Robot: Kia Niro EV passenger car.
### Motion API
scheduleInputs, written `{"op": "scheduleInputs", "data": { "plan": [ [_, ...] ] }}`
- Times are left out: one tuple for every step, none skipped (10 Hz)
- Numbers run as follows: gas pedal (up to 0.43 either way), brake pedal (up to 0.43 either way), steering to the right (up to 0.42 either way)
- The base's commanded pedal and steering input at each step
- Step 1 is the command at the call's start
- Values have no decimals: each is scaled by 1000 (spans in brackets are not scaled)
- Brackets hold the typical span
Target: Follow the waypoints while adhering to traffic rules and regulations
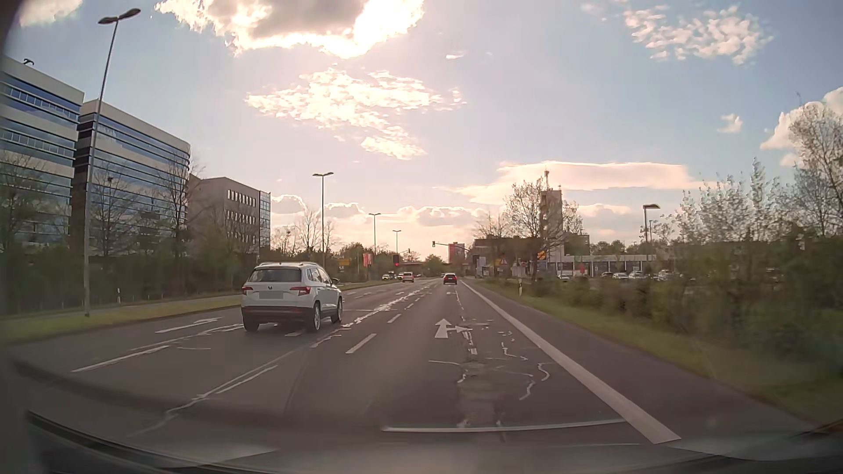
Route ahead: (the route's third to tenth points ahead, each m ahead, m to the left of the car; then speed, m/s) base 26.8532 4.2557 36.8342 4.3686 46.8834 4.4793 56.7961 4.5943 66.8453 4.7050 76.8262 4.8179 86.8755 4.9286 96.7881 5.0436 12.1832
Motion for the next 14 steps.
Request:
{"op": "scheduleInputs", "data": {
  "plan": [
    [0, 0, -3],
    [0, 0, -3],
    [0, 0, -2],
    [0, 0, -2],
    [0, 0, -2],
    [0, 0, -2],
    [0, 0, -2],
    [0, 0, -2],
    [0, 0, -2],
    [0, 0, -2],
    [0, 0, -2],
    [0, 0, -2],
    [0, 0, -2],
    [0, 0, -2]
  ]
}}
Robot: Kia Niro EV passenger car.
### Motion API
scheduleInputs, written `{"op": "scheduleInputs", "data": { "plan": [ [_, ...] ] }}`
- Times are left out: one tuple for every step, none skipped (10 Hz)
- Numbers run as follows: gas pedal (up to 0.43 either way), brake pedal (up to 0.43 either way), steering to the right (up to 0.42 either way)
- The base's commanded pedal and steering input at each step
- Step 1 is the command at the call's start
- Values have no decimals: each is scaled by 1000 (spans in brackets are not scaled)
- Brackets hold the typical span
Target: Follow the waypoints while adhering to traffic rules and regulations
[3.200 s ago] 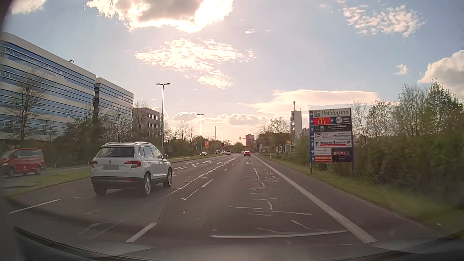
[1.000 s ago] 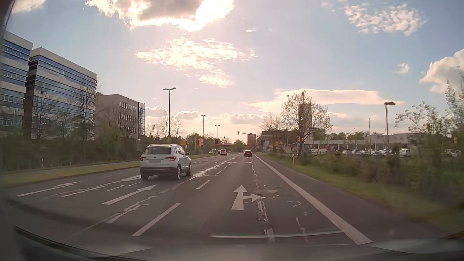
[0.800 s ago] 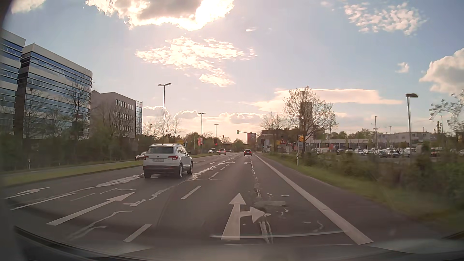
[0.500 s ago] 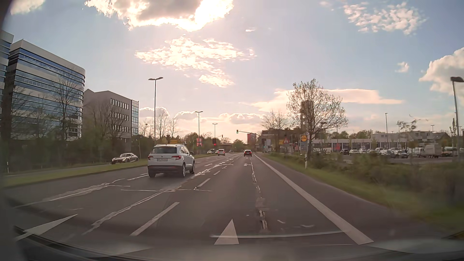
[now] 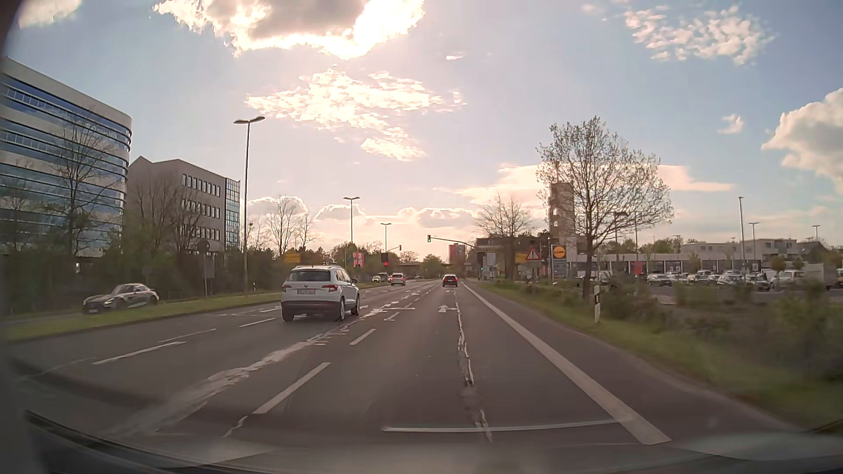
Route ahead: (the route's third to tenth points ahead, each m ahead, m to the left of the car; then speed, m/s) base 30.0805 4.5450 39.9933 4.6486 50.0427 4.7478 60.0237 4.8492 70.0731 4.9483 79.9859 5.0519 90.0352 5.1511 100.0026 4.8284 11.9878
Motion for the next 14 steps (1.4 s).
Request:
{"op": "scheduleInputs", "data": {
  "plan": [
    [0, 0, -2],
    [0, 0, -2],
    [0, 0, -2],
    [0, 0, -3],
    [0, 0, -3],
    [0, 0, -3],
    [0, 0, -3],
    [0, 0, -3],
    [0, 0, -3],
    [0, 0, -3],
    [0, 0, -4],
    [0, 0, -5],
    [8, 0, -6],
    [8, 0, -7]
  ]
}}
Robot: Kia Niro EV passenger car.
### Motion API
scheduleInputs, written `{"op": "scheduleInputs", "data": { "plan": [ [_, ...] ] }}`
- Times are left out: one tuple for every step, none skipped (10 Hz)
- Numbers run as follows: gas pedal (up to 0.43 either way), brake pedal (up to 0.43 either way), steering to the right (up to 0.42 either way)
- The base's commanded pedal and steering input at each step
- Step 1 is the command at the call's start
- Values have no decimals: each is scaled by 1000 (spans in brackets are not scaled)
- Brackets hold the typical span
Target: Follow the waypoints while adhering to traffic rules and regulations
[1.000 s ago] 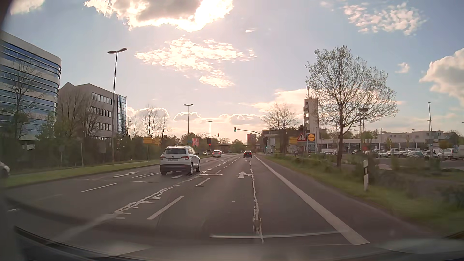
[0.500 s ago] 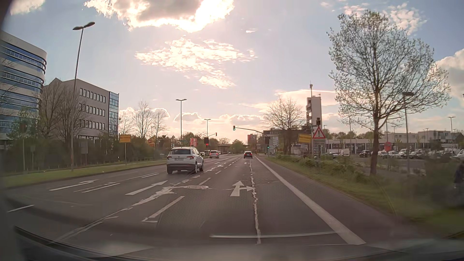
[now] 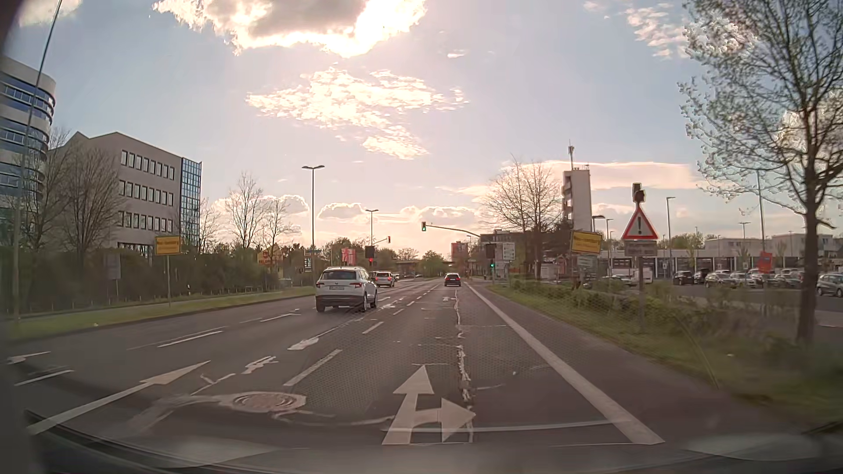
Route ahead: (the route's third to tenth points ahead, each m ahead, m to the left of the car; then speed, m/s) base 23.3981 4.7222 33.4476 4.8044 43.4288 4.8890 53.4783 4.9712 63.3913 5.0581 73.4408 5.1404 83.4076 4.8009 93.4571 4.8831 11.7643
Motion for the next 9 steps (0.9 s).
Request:
{"op": "scheduleInputs", "data": {
  "plan": [
    [20, 0, -7],
    [20, 0, -7],
    [28, 0, -7],
    [28, 0, -7],
    [47, 0, -6],
    [47, 0, -7],
    [59, 0, -6],
    [59, 0, -4],
    [59, 0, -1]
  ]
}}
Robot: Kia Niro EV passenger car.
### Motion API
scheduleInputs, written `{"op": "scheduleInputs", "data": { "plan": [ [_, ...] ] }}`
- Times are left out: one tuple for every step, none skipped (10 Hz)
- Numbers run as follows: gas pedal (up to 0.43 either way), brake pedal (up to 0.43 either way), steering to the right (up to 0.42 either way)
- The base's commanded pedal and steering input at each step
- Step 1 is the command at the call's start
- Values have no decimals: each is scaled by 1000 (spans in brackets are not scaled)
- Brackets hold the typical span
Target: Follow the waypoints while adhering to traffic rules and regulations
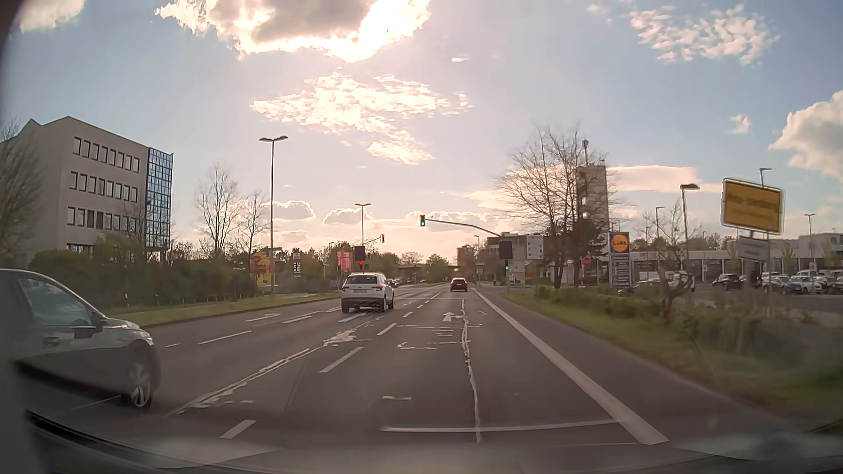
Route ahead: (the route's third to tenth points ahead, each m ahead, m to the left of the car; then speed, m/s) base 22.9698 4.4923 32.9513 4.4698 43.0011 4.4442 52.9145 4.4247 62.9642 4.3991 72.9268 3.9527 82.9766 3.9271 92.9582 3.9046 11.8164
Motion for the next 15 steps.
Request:
{"op": "scheduleInputs", "data": {
  "plan": [
    [59, 0, -1],
    [59, 0, -1],
    [59, 0, -1],
    [59, 0, -2],
    [59, 0, -2],
    [59, 0, -1],
    [59, 0, 1],
    [59, 0, 5],
    [59, 0, 5],
    [59, 0, 4],
    [59, 0, 2],
    [59, 0, -4],
    [59, 0, -7],
    [59, 0, -8],
    [59, 0, -2]
  ]
}}
